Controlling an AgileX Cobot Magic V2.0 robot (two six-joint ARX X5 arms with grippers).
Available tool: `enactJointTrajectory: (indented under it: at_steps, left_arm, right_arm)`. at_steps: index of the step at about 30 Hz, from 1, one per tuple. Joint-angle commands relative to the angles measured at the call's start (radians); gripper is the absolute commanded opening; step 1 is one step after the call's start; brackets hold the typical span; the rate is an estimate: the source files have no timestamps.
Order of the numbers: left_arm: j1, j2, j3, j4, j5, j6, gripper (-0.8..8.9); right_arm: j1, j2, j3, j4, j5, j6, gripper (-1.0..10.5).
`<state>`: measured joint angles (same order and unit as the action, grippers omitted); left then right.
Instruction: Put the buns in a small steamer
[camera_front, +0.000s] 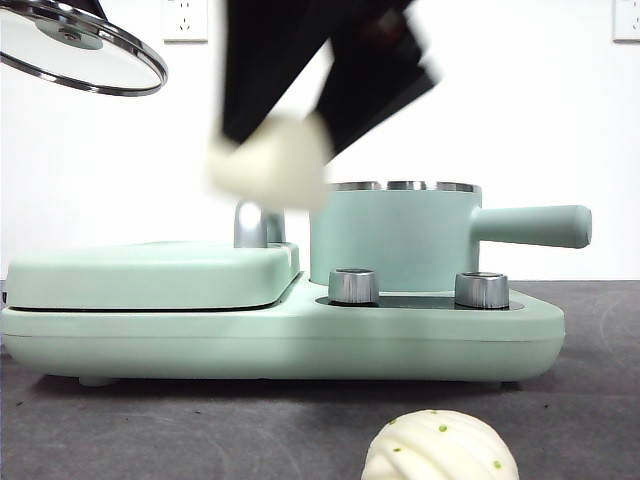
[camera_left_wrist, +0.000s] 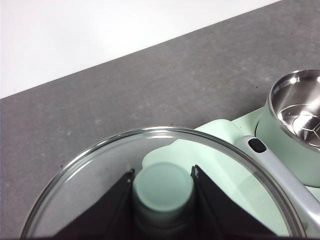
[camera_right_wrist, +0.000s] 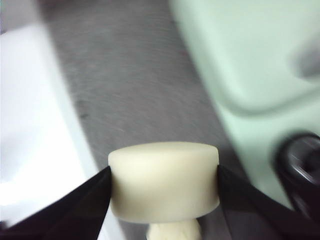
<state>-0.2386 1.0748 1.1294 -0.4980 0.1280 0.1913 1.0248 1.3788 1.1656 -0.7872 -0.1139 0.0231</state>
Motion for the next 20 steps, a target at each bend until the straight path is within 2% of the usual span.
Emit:
enactJointTrajectory:
  at_steps: [1,4,7,13,20]
  left_arm:
    - [-0.001,-0.003,0.015,0.026,0.000,0.006,0.17]
    - [-0.001,-0.003,0.015,0.026,0.000,0.006,0.17]
    - [-0.001,-0.003,0.015,0.026,0.000,0.006,0.17]
    - [-0.001,-0.003,0.015,0.026,0.000,0.006,0.17]
    - [-0.001,-0.003,0.015,0.025,0.000,0.006,0.17]
  right_arm:
    - [-0.032,-0.008,0.102,-0.124,0.017,0.065,3.1]
    - [-0.099,-0.007,0.212,-0.248,0.018,0.082,3.1]
    - [-0.169,0.002,0.289,-0.296,0.018,0.080,3.1]
    - [-0.311,0.078,0.386,-0.296,0.018,0.017,3.1]
    - [-0.415,0.243,0.489,-0.228,0.041,-0.055,3.1]
